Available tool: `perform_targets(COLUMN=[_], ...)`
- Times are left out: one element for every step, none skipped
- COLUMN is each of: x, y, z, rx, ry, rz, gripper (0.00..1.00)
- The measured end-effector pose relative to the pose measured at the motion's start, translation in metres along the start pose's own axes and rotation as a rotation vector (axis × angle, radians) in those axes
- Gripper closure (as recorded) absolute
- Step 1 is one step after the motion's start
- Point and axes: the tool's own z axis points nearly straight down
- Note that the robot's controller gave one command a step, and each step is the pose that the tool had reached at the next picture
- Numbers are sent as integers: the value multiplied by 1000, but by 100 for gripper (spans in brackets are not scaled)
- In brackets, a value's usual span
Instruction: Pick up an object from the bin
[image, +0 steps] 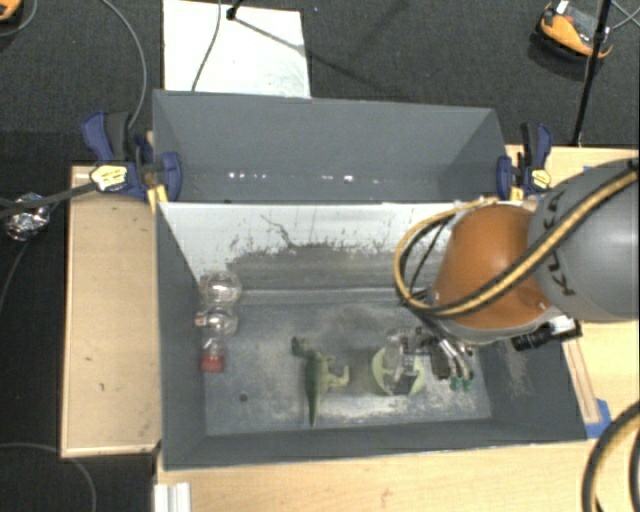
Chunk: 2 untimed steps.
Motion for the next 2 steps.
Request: perform_targets(x=[-5,-27], y=[-2,3], z=[-62,-93], rx=[0,-1], ry=[-5,-13], rz=[-2,-2], gripper=[100,100])
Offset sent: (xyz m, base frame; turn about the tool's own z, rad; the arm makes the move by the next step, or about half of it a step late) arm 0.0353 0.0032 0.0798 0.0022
